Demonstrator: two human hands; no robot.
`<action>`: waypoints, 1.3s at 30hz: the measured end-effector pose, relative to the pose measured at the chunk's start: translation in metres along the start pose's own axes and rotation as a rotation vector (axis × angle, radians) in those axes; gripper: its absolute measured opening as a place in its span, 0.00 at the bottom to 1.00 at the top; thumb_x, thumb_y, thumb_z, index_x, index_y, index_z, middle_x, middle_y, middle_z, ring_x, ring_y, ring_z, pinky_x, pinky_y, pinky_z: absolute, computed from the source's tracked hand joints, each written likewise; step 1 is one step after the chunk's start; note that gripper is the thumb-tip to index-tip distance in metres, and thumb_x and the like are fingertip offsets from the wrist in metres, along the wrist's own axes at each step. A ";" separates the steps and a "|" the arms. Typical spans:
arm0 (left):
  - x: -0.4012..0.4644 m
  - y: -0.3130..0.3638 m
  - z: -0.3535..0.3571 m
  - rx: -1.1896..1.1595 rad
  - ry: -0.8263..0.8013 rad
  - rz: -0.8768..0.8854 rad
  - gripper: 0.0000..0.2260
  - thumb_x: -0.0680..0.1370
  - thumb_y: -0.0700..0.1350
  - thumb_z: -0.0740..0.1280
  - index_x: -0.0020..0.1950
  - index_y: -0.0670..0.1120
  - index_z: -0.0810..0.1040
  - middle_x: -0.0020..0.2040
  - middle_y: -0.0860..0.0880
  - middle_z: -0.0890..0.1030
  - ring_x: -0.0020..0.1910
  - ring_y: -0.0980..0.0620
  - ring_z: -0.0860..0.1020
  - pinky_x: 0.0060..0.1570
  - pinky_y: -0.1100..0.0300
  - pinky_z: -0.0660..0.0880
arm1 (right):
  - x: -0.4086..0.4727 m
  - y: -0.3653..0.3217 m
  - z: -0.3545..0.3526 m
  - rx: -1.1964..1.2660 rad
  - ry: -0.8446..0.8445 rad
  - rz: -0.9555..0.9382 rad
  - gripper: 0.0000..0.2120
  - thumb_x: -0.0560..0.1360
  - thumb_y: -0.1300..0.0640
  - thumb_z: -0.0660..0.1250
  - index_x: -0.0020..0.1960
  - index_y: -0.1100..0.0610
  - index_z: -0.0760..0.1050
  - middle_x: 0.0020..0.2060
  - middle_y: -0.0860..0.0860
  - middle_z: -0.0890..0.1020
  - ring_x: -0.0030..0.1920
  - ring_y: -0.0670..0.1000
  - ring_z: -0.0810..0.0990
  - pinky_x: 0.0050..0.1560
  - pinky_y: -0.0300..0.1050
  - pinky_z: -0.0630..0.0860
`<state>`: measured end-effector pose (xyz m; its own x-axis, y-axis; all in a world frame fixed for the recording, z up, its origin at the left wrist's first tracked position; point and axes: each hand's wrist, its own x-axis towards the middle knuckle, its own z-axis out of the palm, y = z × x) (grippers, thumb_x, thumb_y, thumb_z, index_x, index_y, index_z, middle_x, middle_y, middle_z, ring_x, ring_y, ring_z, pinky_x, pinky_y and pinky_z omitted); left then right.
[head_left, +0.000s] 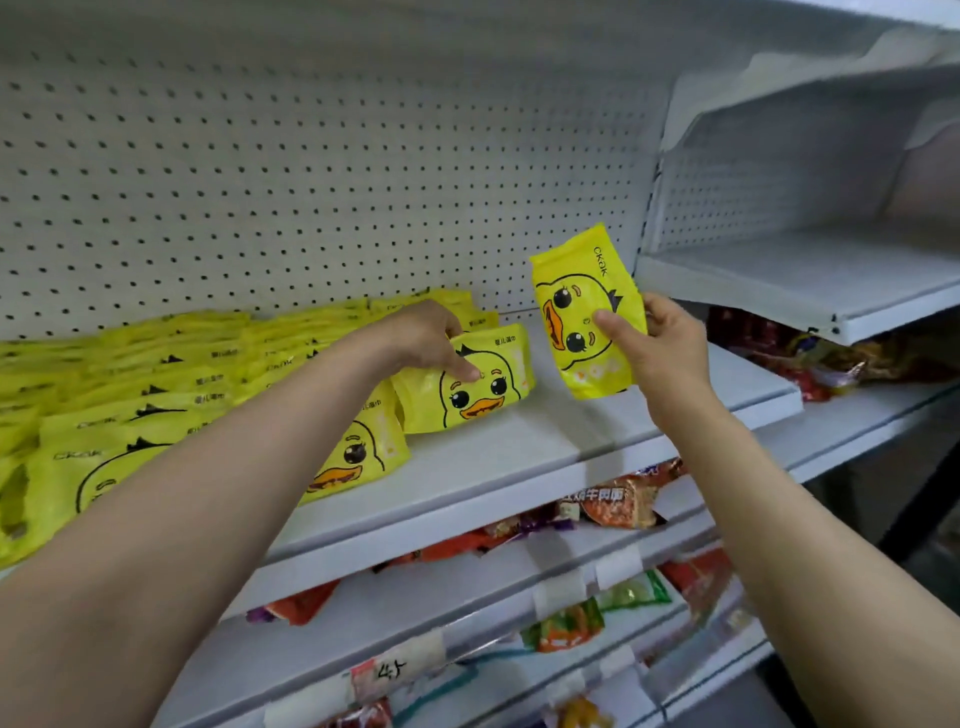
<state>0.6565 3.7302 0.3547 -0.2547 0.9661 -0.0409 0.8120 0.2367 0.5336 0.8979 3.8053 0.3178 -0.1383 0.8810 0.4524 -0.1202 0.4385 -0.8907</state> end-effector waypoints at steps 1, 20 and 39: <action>0.009 0.000 0.002 0.012 -0.005 0.004 0.16 0.66 0.50 0.80 0.48 0.47 0.78 0.45 0.49 0.79 0.51 0.47 0.77 0.44 0.58 0.72 | 0.004 0.003 -0.002 0.012 -0.009 0.000 0.07 0.72 0.61 0.75 0.48 0.54 0.80 0.39 0.45 0.86 0.41 0.45 0.84 0.39 0.38 0.79; 0.067 -0.028 0.009 0.225 0.113 -0.027 0.28 0.69 0.52 0.77 0.67 0.53 0.74 0.62 0.49 0.76 0.62 0.49 0.73 0.57 0.58 0.70 | 0.076 0.044 -0.004 0.121 -0.287 0.094 0.12 0.71 0.65 0.74 0.54 0.56 0.81 0.42 0.47 0.87 0.41 0.47 0.85 0.39 0.39 0.80; -0.032 -0.041 0.010 0.240 0.329 -0.229 0.27 0.76 0.60 0.66 0.73 0.54 0.68 0.72 0.50 0.70 0.70 0.48 0.68 0.66 0.53 0.68 | 0.111 0.041 0.034 -0.126 -0.924 0.056 0.14 0.70 0.65 0.75 0.53 0.54 0.82 0.44 0.49 0.87 0.42 0.47 0.85 0.41 0.39 0.80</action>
<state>0.6367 3.6909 0.3262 -0.5628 0.8117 0.1560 0.8043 0.4942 0.3299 0.8446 3.9151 0.3326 -0.8744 0.4340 0.2169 0.0103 0.4635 -0.8861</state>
